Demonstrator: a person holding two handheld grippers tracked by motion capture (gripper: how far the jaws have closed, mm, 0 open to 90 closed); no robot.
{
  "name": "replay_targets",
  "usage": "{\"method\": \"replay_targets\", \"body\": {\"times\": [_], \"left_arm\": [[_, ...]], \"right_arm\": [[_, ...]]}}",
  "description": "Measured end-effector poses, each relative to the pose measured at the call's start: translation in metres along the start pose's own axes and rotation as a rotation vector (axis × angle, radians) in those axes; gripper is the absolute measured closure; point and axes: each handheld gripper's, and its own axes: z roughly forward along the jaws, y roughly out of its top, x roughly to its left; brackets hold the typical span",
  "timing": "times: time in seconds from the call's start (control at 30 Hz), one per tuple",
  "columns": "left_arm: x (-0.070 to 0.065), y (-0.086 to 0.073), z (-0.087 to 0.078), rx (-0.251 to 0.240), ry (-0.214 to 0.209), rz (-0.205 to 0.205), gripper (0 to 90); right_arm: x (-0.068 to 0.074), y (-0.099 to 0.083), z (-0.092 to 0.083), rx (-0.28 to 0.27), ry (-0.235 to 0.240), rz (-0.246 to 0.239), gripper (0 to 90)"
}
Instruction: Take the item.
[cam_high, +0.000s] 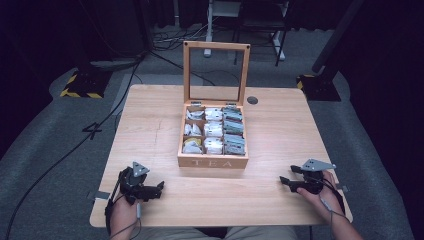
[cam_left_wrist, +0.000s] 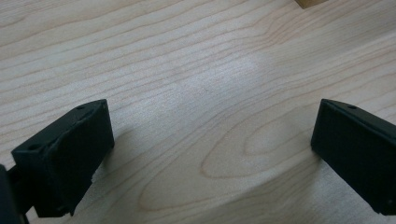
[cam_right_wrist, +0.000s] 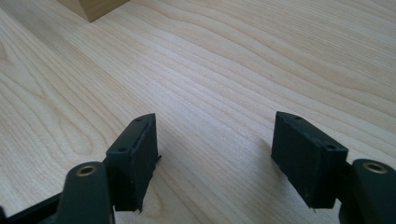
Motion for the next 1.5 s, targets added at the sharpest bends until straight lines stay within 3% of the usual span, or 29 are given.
{"method": "replay_targets", "body": {"times": [0.6, 0.73, 0.87, 0.9, 1.2, 1.33, 1.5], "left_arm": [[0.0, 0.001, 0.001, 0.0, -0.002, 0.003, 0.0], [0.0, 0.001, 0.001, -0.001, -0.001, 0.001, 0.0], [0.0, 0.002, 0.002, 0.0, 0.005, -0.002, 0.0], [0.0, 0.002, 0.002, 0.0, 0.006, -0.003, 0.0], [0.0, 0.002, 0.002, 0.0, 0.006, -0.003, 0.0], [0.0, 0.002, 0.002, 0.0, 0.005, -0.003, 0.0], [0.0, 0.002, 0.002, 0.0, 0.005, -0.003, 0.0]], "right_arm": [[-0.001, 0.0, 0.0, 0.0, 0.006, -0.007, 32.3], [-0.001, 0.0, -0.001, -0.012, 0.005, 0.003, 42.1], [-0.002, 0.001, -0.004, -0.04, 0.006, 0.022, 42.1], [-0.001, 0.006, -0.008, -0.062, 0.013, 0.031, 42.1], [0.005, 0.032, -0.019, -0.06, 0.108, 0.011, 43.8], [0.008, 0.047, -0.025, -0.063, 0.116, -0.026, 44.3], [0.01, 0.064, -0.029, -0.068, 0.124, -0.032, 47.8]]}}
